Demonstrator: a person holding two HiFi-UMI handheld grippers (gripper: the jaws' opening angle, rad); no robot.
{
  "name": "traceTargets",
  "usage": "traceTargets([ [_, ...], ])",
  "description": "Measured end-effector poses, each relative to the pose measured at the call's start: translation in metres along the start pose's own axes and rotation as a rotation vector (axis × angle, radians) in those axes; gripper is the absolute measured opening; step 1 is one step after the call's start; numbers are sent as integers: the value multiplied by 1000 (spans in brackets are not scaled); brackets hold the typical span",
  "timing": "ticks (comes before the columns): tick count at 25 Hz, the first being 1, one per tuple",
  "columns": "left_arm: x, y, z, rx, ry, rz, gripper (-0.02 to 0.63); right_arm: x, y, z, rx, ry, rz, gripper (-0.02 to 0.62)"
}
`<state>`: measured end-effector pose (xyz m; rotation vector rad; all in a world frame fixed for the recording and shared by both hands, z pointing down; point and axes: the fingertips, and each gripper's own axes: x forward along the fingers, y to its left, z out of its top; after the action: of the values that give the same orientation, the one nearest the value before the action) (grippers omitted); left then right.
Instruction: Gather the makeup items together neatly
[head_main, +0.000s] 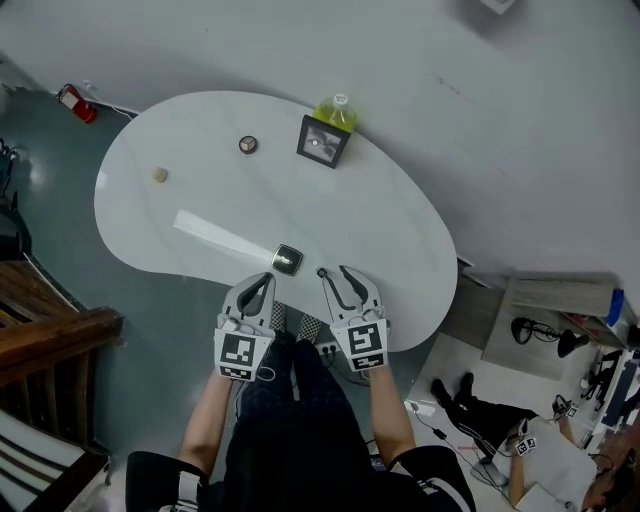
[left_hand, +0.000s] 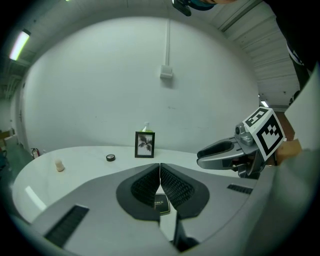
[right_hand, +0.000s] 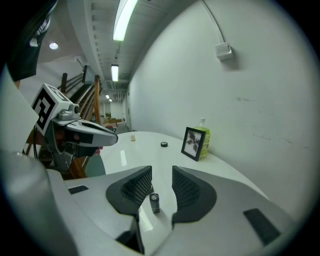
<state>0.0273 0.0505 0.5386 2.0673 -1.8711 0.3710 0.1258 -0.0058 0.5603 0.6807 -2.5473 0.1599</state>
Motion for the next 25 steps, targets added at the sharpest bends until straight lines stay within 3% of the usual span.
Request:
traceTargets([
  [10,-34,-17,71,54,-109,0,20,-55,-21,68,-2,-147,-87,138],
  [16,-58,-30,108,98,-175,7,20,-91,-25,99,-10,-231,-131,97],
  [25,-80,-44,129,130,-240,9,20,-121,-28,103,-2,-293,-202,41],
])
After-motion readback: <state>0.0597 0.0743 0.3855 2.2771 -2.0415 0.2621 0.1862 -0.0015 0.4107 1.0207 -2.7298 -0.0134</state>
